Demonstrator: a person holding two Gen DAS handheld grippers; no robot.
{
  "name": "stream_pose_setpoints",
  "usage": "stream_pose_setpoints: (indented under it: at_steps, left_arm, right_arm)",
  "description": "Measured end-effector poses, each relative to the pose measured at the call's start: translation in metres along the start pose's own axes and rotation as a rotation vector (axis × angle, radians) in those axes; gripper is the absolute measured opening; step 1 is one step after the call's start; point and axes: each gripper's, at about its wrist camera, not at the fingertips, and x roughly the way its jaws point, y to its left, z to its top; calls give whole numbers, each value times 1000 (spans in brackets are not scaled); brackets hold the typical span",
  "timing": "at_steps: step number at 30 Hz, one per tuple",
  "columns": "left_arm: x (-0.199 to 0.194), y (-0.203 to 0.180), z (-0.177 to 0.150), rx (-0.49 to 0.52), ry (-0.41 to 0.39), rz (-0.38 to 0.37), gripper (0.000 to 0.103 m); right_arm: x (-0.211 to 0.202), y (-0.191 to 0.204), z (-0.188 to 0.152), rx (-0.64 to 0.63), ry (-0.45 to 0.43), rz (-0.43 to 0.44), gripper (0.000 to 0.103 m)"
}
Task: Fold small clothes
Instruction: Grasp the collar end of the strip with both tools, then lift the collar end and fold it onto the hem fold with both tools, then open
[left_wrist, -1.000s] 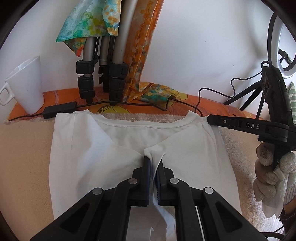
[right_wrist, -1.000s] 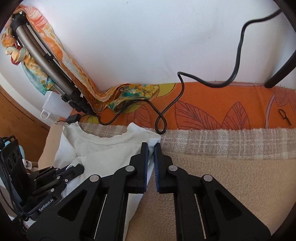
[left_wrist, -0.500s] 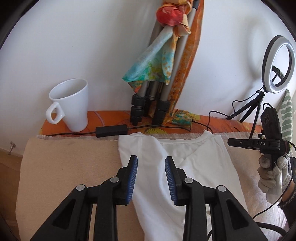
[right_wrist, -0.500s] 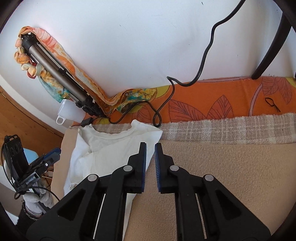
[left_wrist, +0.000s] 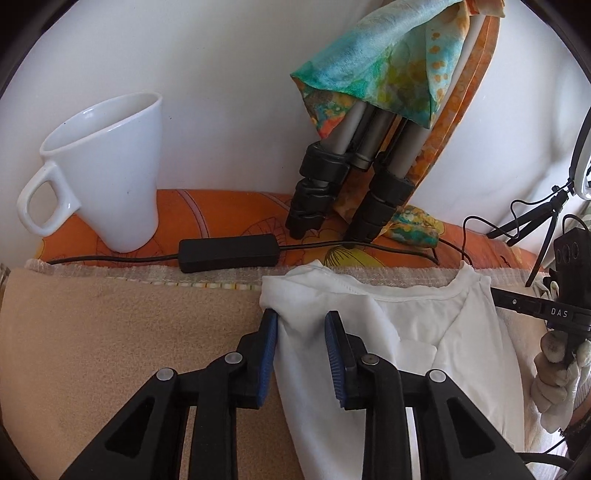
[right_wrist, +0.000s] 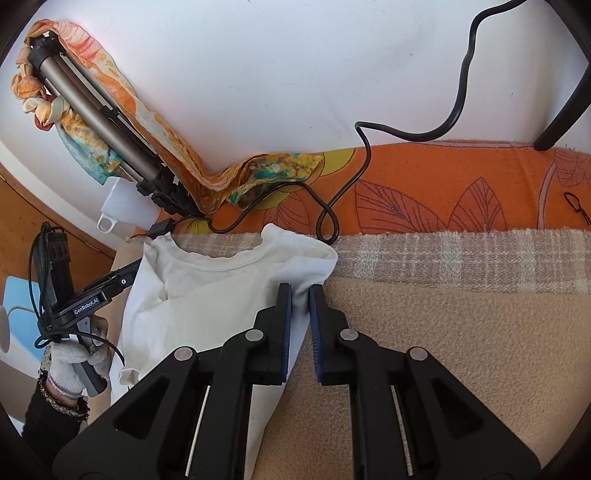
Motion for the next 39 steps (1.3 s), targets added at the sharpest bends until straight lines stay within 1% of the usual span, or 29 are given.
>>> stream_pose_setpoints:
  at_steps: [2, 3, 5, 6, 8, 10, 12, 15, 18, 20, 21, 22, 23, 24, 26, 27, 29, 30, 31, 33, 39]
  left_arm:
    - [1, -2, 1, 2, -10, 1, 5]
    - [0, -2, 2, -3, -12, -5, 2]
    - [-4, -1, 2, -20, -20, -20, 1]
    - [-7, -1, 2, -21, -26, -29, 1]
    - [-17, 0, 2, -28, -45, -47, 0]
    - [-28, 2, 4, -40, -62, -76, 0]
    - [-39, 1, 5, -33, -79, -87, 0]
    - [-46, -4, 8, 3, -76, -65, 0]
    - [-42, -7, 8, 12, -61, -48, 0]
    - [-38, -8, 10, 11, -56, -39, 0]
    - [-36, -7, 10, 9, -54, -37, 0]
    - [-34, -8, 10, 12, -51, -35, 0]
    - [-35, -6, 10, 13, -49, -32, 0]
    - [-34, -5, 10, 14, -48, -31, 0]
    - [-31, -6, 10, 19, -43, -26, 0]
    - [-29, -5, 11, 19, -39, -25, 0]
    - [-28, -4, 10, 14, -37, -28, 0]
    - [-29, -4, 10, 9, -40, -32, 0]
    - [-31, -4, 9, 3, -44, -39, 0]
    - [-35, -5, 8, -2, -55, -51, 0]
    - [-68, -13, 3, 1, -90, -70, 0]
  right_arm:
    - [1, 0, 1, 1, -4, 4, 11]
    - [2, 0, 2, 4, -4, 9, 11]
    - [0, 0, 2, 14, -12, 20, 11]
    - [-2, 0, 2, 16, -17, 25, 8]
    - [-8, 2, 1, 16, -36, 30, 6]
    - [-18, 3, 1, 28, -59, 60, 5]
    - [-29, 4, 2, 47, -84, 95, 5]
    - [-35, 8, 3, 31, -82, 97, 5]
    - [-28, 5, 4, 62, -53, 59, 5]
    - [-24, 0, 3, 85, -39, 71, 9]
    - [-22, -2, 2, 88, -36, 61, 19]
    - [-19, -2, 2, 86, -41, 41, 32]
    - [-16, -3, 3, 84, -43, 27, 36]
    - [-12, -5, 4, 87, -35, 20, 37]
    - [-5, -8, 7, 95, -32, 30, 37]
    - [-2, -9, 9, 94, -31, 34, 37]
    - [2, -8, 11, 87, -30, 35, 26]
    - [3, -7, 12, 84, -26, 35, 11]
    - [2, -5, 12, 81, -30, 35, 9]
    - [-5, -2, 11, 74, -48, 49, 8]
    - [-42, 6, 5, 86, -111, 114, 7]
